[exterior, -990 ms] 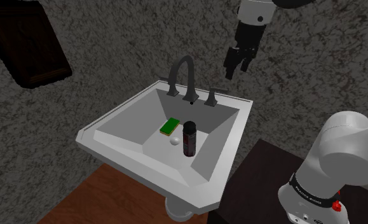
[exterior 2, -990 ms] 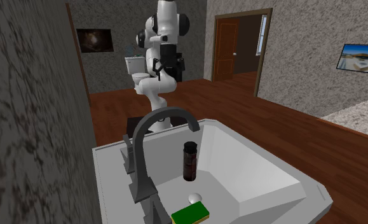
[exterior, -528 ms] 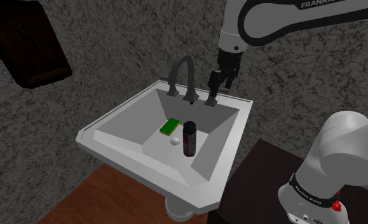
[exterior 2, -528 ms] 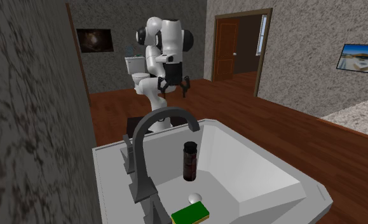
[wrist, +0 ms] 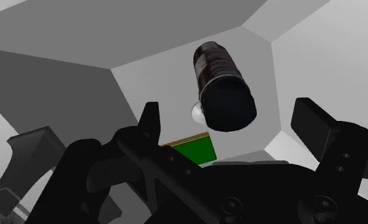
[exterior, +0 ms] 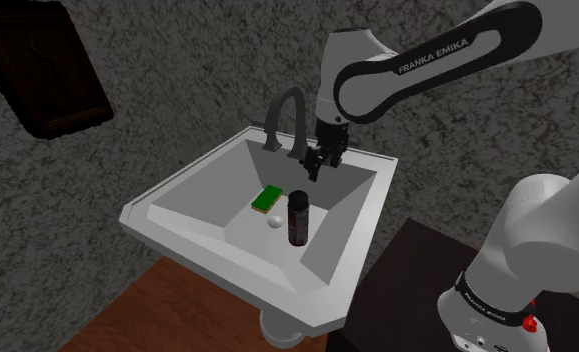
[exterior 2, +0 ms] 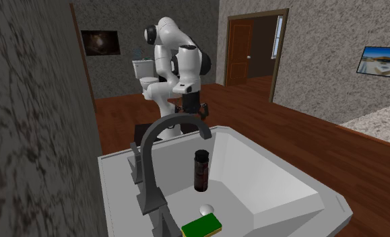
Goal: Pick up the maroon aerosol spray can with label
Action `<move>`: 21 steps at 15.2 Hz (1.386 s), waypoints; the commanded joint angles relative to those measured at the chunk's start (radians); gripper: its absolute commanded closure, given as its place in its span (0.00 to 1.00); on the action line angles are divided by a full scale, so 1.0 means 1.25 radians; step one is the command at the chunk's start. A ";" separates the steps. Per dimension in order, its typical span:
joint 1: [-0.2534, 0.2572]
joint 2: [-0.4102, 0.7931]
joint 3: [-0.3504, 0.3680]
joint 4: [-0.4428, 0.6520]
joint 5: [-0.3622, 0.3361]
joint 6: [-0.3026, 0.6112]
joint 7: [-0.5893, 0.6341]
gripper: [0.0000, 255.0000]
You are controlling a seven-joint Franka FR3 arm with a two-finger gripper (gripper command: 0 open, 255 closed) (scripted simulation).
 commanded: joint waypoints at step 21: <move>0.018 0.322 0.014 0.006 0.022 0.295 -0.017 1.00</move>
